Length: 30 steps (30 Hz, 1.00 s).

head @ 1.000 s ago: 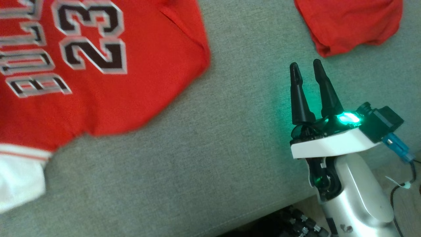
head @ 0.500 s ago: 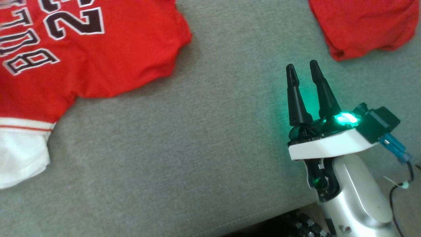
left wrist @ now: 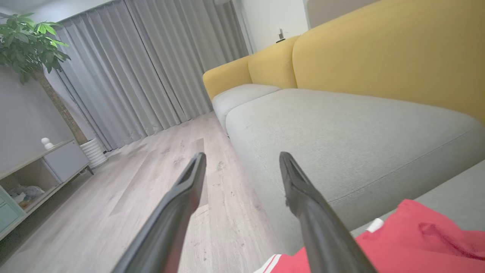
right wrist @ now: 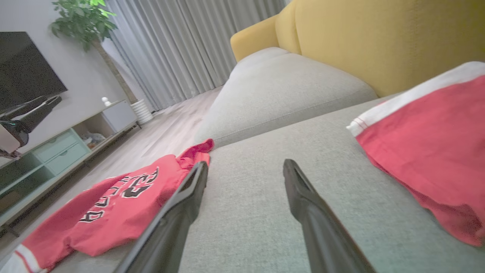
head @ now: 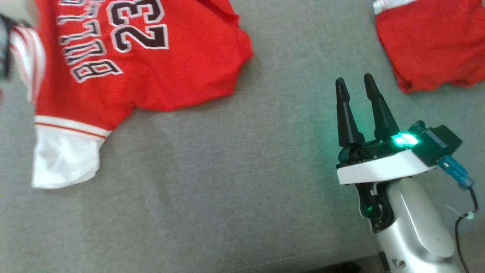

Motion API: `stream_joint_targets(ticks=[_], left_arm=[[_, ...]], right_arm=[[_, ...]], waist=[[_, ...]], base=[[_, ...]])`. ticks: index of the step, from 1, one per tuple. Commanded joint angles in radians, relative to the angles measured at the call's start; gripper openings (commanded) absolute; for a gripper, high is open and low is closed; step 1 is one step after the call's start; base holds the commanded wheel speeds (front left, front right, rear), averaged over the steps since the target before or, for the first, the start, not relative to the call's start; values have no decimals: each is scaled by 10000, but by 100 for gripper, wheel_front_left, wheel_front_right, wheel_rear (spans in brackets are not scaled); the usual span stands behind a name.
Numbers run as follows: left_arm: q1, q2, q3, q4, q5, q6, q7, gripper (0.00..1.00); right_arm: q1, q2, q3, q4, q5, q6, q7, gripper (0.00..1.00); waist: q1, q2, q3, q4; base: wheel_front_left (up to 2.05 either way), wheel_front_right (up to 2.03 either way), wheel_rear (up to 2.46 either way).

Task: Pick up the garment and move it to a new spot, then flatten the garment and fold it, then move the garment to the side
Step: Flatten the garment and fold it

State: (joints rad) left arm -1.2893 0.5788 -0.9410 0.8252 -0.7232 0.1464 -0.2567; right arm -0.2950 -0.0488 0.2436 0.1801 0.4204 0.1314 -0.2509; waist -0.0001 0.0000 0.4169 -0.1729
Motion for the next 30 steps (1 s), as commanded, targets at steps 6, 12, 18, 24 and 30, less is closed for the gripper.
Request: stream_joint_targets(ticks=[6, 12, 18, 24, 30], left_arm=[[2909, 448, 1970, -3204, 73, 690, -49, 100], [6454, 73, 3727, -6113, 370, 1579, -50, 100], [9337, -815, 4775, -7801, 1090, 1804, -50, 100], [10334, -1490, 5290, -8075, 1518, 1466, -50, 100], [10353, -2061, 5325, -7736, 2099, 820, -51, 100]], right_arm=[[501, -14, -182, 24, -341, -7, -109, 100], [857, -14, -336, 274, -628, -7, -109, 100], [1071, -14, -478, 474, -857, -7, -109, 100], [1024, -14, -425, 700, -1457, -7, -108, 100], [451, -14, -307, 1544, -3186, -7, 1326, 100]], waist=[[1, 0, -1352, 1270], [1, 0, -2011, 1970], [1, 0, -2304, 2493], [1, 0, -2288, 2880], [1, 0, -2110, 3395]], base=[[0, 0, 0], [0, 0, 0], [0, 0, 0], [0, 0, 0], [0, 0, 0]])
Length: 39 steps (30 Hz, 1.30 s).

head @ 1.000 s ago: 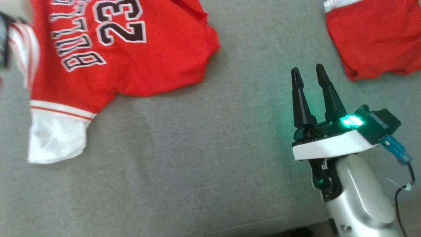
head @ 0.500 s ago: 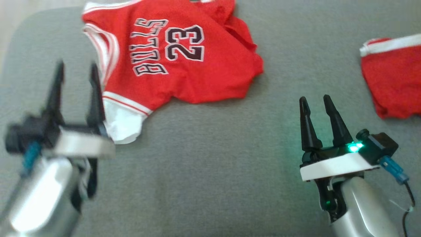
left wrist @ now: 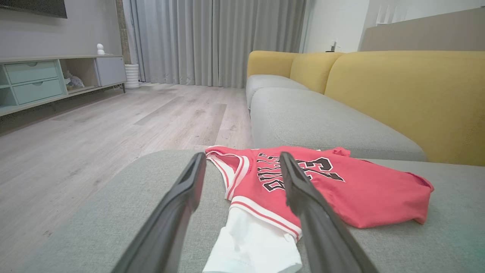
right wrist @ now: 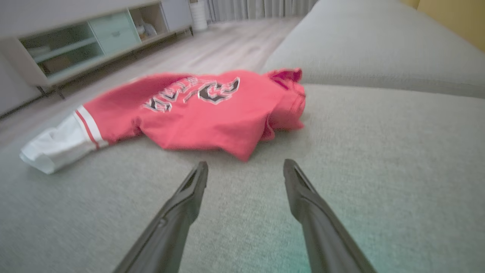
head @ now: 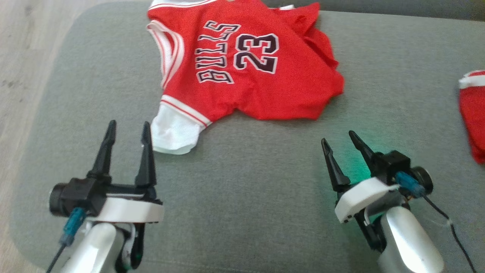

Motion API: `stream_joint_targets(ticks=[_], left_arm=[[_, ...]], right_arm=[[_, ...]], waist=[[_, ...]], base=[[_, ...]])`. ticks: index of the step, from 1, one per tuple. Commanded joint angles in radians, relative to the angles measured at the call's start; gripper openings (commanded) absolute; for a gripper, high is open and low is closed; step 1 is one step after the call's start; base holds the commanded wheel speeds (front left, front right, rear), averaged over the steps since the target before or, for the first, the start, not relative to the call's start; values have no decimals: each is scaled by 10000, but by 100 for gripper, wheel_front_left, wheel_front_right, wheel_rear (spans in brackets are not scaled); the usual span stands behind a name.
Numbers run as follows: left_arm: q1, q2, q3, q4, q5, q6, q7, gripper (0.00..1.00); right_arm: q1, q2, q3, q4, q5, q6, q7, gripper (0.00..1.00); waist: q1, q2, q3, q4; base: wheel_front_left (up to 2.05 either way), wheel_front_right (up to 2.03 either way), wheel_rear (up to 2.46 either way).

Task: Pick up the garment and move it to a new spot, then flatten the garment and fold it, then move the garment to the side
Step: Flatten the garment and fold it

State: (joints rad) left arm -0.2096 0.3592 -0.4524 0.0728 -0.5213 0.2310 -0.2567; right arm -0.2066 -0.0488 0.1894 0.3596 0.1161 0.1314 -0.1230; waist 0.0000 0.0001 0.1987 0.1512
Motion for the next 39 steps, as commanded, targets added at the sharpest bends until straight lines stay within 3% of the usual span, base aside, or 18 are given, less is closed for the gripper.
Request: stream_joint_targets(ticks=[1, 9, 19, 21, 30, 39], left_arm=[[-489, 17, 438, -142, 132, -119, -51, 100], [-719, -820, 721, 242, 474, -725, -51, 100], [-1029, -1570, 1301, 762, 1045, -1409, -51, 100], [-1018, -1649, 1411, 825, 1146, -1510, -51, 100], [-732, -1844, 1975, 965, 1473, -1811, -51, 100], [-387, -2019, 2205, 985, 1673, -1996, -51, 100]], right_arm=[[-571, -14, 173, -97, -464, -7, 277, 100], [-1804, -14, -423, 1379, -2041, -7, 1236, 100], [-3284, -14, -1066, 3227, -1626, -7, 504, 100], [-3388, -14, -1143, 3537, -1482, -7, 357, 0], [-3286, -14, -1606, 3914, -1165, -7, -762, 0], [-2744, -14, -2554, 3031, -2114, -7, -803, 0]], waist=[[0, -1, 116, 265], [0, -1, 631, 1024], [0, -1, 1066, 1484], [0, -1, 1023, 1419], [0, -1, 436, 489], [0, -1, -89, -559]], base=[[0, 0, 0], [0, 0, 0], [0, 0, 0], [0, 0, 0], [0, 0, 0], [0, 0, 0]])
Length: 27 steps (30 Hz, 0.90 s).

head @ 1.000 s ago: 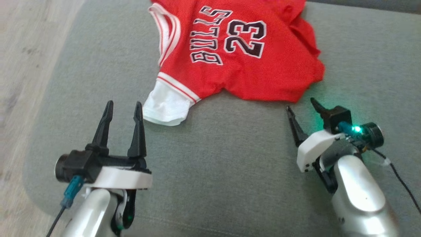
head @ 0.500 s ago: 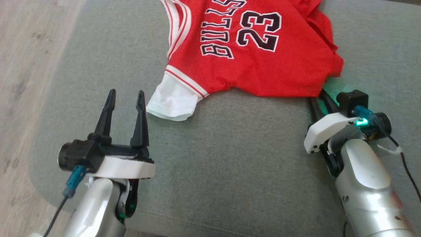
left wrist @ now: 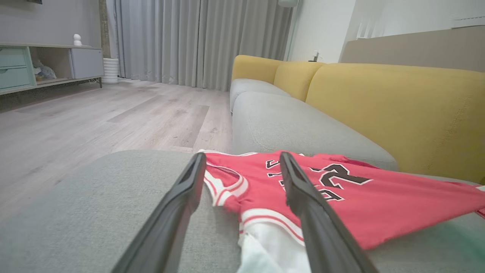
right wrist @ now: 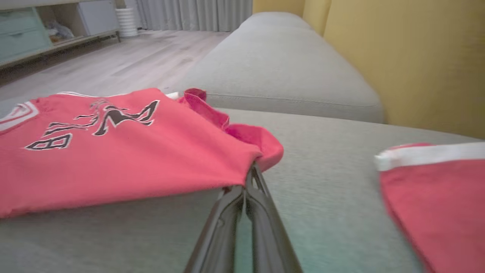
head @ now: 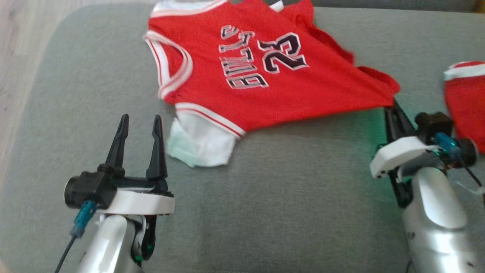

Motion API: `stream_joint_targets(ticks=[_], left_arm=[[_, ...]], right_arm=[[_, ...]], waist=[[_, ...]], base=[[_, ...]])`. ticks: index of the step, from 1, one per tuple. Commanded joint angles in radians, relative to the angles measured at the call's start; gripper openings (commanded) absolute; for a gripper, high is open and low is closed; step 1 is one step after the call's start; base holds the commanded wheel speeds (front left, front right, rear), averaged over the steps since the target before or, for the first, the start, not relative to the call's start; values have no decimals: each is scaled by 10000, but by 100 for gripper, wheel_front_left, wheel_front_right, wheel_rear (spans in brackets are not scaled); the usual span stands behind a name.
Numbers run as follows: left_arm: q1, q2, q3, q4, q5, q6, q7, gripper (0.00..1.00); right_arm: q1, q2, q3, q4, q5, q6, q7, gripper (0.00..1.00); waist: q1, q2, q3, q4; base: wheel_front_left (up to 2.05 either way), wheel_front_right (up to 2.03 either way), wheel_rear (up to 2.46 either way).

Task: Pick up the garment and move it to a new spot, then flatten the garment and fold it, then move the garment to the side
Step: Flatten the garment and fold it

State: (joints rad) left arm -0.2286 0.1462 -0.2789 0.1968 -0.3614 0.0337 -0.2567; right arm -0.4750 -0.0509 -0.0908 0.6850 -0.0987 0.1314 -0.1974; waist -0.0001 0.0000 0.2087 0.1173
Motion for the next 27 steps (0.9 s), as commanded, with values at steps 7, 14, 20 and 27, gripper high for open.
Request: stream_joint_targets(ticks=[7, 14, 20, 27], left_arm=[[-7, -205, 527, -158, 202, -142, -51, 100], [164, -253, 648, -29, 248, -262, -51, 100], [244, -318, 736, 26, 304, -281, -51, 100], [67, -303, 719, 405, 315, -424, -26, 100]], right_arm=[[920, 7, -1351, -2363, -1664, -7, 551, 100], [1564, 7, -754, -3738, -1372, -7, 632, 100], [2298, 7, 506, -4324, 305, -7, 321, 100], [2875, 7, 1126, -4467, 1684, -7, -122, 100]], waist=[[1, 0, -550, -520], [1, 0, -806, -575], [1, 0, -911, -650], [1, 0, -638, -903]], base=[[0, 0, 0], [0, 0, 0], [0, 0, 0], [0, 0, 0]])
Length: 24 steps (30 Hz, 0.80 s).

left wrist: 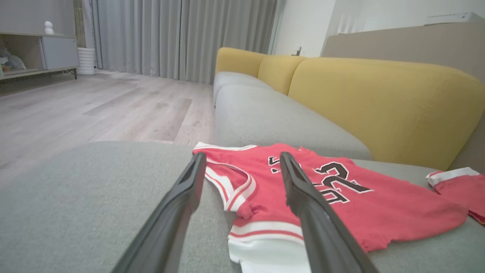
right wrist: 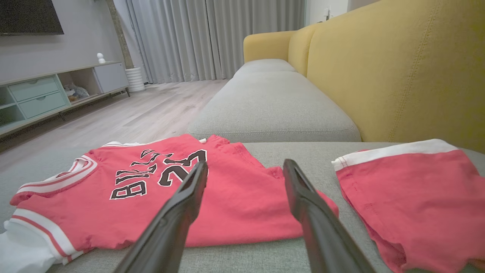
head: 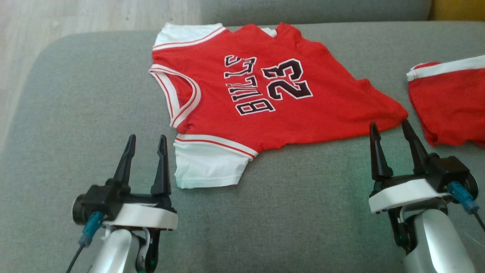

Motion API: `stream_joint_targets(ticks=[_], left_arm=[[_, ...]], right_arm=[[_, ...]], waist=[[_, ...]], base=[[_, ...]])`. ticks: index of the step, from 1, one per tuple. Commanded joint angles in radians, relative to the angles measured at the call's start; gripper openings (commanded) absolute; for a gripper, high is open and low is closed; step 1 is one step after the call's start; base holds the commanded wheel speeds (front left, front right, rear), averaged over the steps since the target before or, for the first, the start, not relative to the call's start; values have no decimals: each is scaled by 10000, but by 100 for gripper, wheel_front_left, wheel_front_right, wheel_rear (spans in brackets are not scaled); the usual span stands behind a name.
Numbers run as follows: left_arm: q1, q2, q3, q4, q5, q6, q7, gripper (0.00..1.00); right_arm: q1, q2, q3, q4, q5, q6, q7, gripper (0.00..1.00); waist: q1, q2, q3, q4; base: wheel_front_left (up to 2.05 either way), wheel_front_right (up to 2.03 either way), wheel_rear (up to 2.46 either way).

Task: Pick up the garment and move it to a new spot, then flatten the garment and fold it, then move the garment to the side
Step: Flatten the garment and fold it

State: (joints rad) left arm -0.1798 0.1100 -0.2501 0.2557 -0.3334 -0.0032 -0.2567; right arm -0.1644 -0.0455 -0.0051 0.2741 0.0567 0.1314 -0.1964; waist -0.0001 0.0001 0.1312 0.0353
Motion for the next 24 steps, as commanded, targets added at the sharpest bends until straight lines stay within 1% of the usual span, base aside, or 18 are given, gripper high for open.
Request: stream_joint_targets(ticks=[1, 4, 6, 11, 19, 23, 24], left_arm=[[-537, 77, 405, -49, 39, -76, 46, 100], [-994, 146, 289, 505, 47, -156, 482, 100], [-1375, 217, 158, 986, 51, -293, 901, 100], [-2426, 489, -22, 2451, 112, -557, 1555, 100], [-3589, 662, -210, 3884, 156, -840, 1432, 100], [-4027, 748, -221, 4624, 110, -879, 1531, 100], [-4137, 795, -230, 4802, 110, -893, 1559, 36]], right_arm=[[-224, -47, 294, -357, 219, -7, -159, 100], [-295, -47, 358, -394, 320, -7, -234, 100], [-383, -47, 400, -430, 387, -7, -264, 100], [-603, -47, 509, -471, 454, -7, -327, 100], [-754, -47, 506, -443, 520, -7, -435, 100], [-815, -47, 590, -419, 416, -7, -482, 100], [-840, -47, 630, -418, 412, -7, -490, 100]], waist=[[1, -1, 225, -119], [1, -1, 530, -248], [1, -1, 759, -350], [1, -1, 1294, -652], [1, -1, 1850, -965], [1, -1, 2015, -1077], [1, -1, 2041, -1107]], base=[[0, 0, 0], [0, 0, 0], [0, 0, 0], [0, 0, 0], [0, 0, 0], [0, 0, 0], [0, 0, 0]])
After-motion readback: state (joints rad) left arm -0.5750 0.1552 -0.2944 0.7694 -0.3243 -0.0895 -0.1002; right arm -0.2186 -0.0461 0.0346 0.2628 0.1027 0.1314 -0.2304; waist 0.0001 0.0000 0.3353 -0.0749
